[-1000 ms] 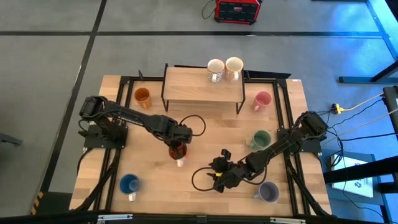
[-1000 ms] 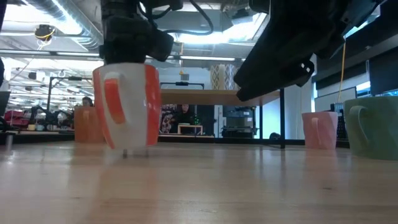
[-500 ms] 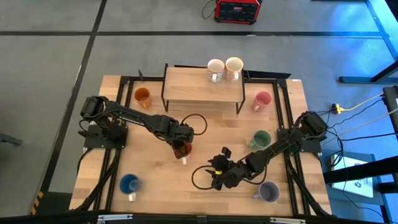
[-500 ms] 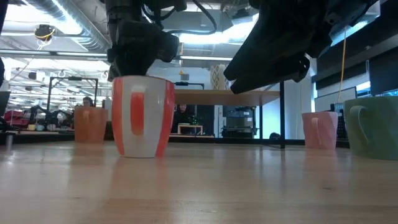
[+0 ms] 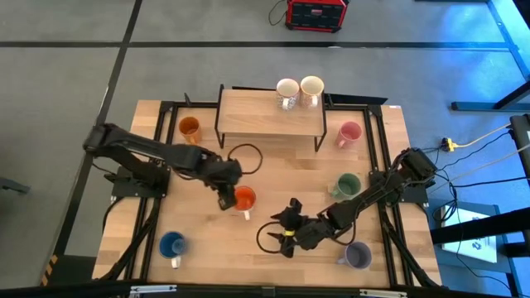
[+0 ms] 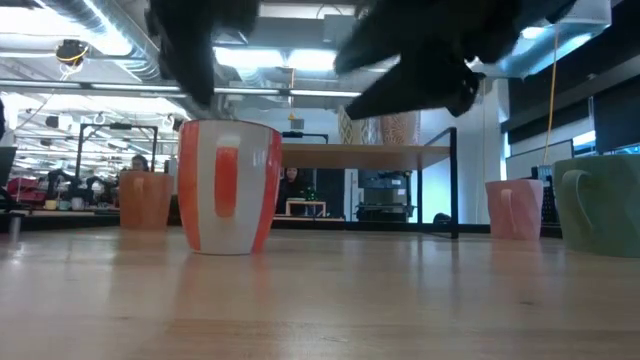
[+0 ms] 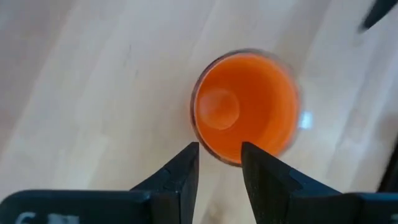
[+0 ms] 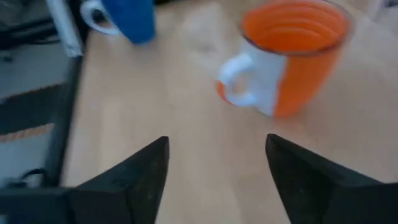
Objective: Place coffee mugs
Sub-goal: Put the orange mug on the shelf
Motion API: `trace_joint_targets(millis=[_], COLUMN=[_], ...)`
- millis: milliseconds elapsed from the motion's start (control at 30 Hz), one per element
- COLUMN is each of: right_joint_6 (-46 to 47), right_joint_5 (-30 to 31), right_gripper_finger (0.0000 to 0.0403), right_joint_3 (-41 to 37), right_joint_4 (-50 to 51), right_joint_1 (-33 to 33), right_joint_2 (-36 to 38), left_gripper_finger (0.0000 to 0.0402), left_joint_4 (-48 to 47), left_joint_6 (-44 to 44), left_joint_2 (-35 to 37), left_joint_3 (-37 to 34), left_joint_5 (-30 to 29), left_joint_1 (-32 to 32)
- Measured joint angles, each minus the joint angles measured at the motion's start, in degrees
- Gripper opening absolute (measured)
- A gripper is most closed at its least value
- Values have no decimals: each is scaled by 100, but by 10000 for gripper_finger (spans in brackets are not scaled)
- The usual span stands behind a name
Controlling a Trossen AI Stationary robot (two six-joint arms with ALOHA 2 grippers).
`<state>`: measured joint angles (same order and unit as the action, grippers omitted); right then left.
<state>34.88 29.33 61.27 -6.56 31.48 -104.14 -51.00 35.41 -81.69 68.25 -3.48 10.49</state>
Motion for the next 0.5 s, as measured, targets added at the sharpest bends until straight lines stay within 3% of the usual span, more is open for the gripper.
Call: trace_joint_targets(millis=[167, 333, 500], right_joint_6=[-69, 10, 660], right_joint_5=[7, 156, 397], right_gripper_finger=[279, 279, 279], right_joint_3=[353, 1056, 2122], right_joint_4=[-171, 589, 1981], right_joint_1=[0, -74, -125], right_joint_2=[-66, -334, -841], left_gripper_finger=[114, 115, 115], left_joint_4=[-78, -79, -107], left_joint_6=[-277, -421, -356], left_joint_2=[811, 1452, 2008], left_joint_3=[0, -30, -269], left_joint_5=[-486, -1262, -1739], left_joint_1=[680, 1616, 2427])
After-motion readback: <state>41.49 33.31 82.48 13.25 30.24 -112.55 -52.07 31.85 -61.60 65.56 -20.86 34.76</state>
